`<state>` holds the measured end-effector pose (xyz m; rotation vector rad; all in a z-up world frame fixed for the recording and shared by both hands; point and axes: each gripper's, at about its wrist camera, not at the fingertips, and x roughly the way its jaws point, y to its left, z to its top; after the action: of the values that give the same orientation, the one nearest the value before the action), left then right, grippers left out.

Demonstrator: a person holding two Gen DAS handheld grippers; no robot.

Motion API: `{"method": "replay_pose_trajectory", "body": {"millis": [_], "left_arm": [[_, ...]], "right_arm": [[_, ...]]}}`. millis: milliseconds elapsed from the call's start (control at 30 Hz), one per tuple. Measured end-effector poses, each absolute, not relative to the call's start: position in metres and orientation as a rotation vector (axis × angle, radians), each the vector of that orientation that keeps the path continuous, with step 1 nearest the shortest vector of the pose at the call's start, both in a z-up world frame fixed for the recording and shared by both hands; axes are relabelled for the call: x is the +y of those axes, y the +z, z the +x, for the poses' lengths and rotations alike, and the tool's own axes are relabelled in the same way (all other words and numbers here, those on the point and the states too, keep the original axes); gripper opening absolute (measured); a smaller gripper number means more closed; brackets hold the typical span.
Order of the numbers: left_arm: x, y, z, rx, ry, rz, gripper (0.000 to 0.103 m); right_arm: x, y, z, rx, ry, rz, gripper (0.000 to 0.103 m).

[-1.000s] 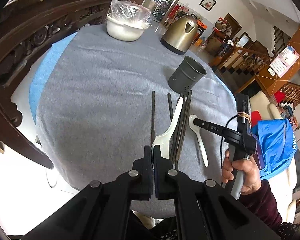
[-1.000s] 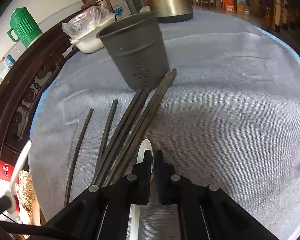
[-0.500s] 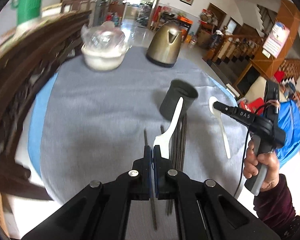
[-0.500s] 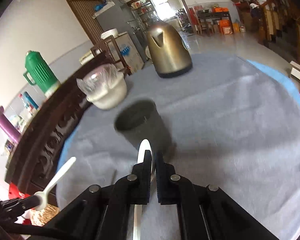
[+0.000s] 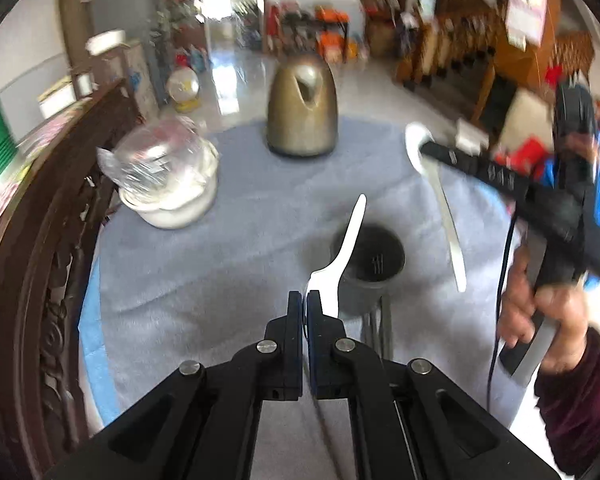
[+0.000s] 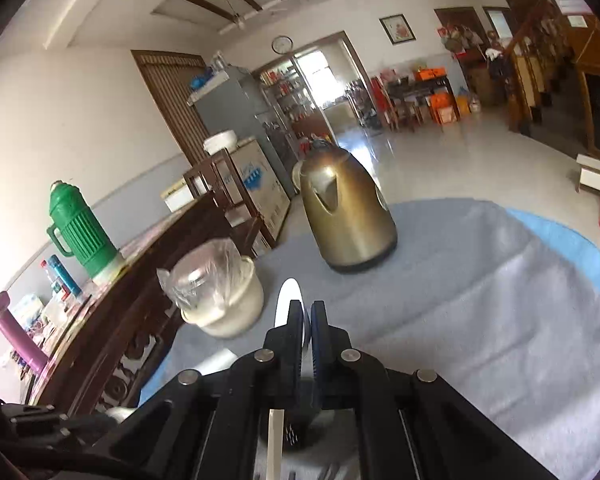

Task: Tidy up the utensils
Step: 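Carry the white spoon into the gray holder and open the left tool while the right tool holds its spoon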

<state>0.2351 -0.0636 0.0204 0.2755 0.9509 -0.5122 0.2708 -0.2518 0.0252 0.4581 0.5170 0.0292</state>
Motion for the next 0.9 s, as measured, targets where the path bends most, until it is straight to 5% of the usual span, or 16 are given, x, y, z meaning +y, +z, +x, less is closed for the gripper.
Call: {"method": "replay_pose_trajectory", "body": {"millis": [367,900], "left_arm": [[-0.104,0.012,0.259,1.154,-0.589,0.645,0.002],[-0.184,-0.002,0.296,1.324,-0.548,0.83,0.002]], "right_arm": [[-0.252,-0.021,0.304,0.812,0.211,0.503,0.004],[-0.3,-0.01,0.263,0.746,0.154,0.548,0.004]]}}
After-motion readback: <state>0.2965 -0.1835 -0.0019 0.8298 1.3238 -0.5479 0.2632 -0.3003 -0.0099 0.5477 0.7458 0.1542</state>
